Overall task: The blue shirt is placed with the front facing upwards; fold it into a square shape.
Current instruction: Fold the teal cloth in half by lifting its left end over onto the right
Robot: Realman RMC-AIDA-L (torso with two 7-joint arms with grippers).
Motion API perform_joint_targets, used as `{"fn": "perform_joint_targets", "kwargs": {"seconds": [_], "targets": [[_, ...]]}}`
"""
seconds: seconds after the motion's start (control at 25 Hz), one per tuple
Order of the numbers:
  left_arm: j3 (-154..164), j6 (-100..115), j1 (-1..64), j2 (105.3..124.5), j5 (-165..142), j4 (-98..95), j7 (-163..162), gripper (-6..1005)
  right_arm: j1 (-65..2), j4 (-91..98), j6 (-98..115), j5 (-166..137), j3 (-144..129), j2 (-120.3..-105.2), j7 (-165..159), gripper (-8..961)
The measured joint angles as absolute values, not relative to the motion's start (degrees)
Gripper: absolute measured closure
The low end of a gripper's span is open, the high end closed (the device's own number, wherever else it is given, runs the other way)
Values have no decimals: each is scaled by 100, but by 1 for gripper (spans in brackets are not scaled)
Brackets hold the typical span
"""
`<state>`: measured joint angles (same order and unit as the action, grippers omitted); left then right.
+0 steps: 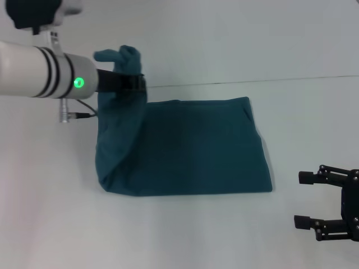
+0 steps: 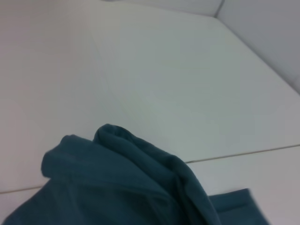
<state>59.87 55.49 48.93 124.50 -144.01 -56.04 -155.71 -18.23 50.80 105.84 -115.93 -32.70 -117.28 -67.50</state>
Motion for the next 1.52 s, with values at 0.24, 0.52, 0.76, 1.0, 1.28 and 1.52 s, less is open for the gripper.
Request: {"fn": "perform_joint_targets", "kwargs": {"seconds": [0.24,0.52,0.76,1.0,1.28,1.52], "targets": [[6405,5218,4904,12449,-13930,-5468,-15585,953,-1789,5080,10558,-11593,-3269,-11722,-6750,41],[6628,5100,4962,12453,-13731,-5403,-15587,954,-1750,5080,10556,-11593,-3242,-11710,-6731,41],[6729,5092,5051,12452,-13654,-5326,-15585,955,-1728,5080,10587,-11592,-3120,-11707,-6685,41],[6876,5079,5070,12456,-13468,-5317,-15586,953,-1694,5080,10554,-11592,-3120,-11722,-6678,41],[7217,4715,5219,12457,-13206,-4960,-15580,953,-1665,5076,10543,-11601,-3120,-11733,-6664,41],[7398,4464,5372,12465,-12981,-4616,-15559,953,-1644,5059,10528,-11708,-3067,-11748,-6602,41]]}}
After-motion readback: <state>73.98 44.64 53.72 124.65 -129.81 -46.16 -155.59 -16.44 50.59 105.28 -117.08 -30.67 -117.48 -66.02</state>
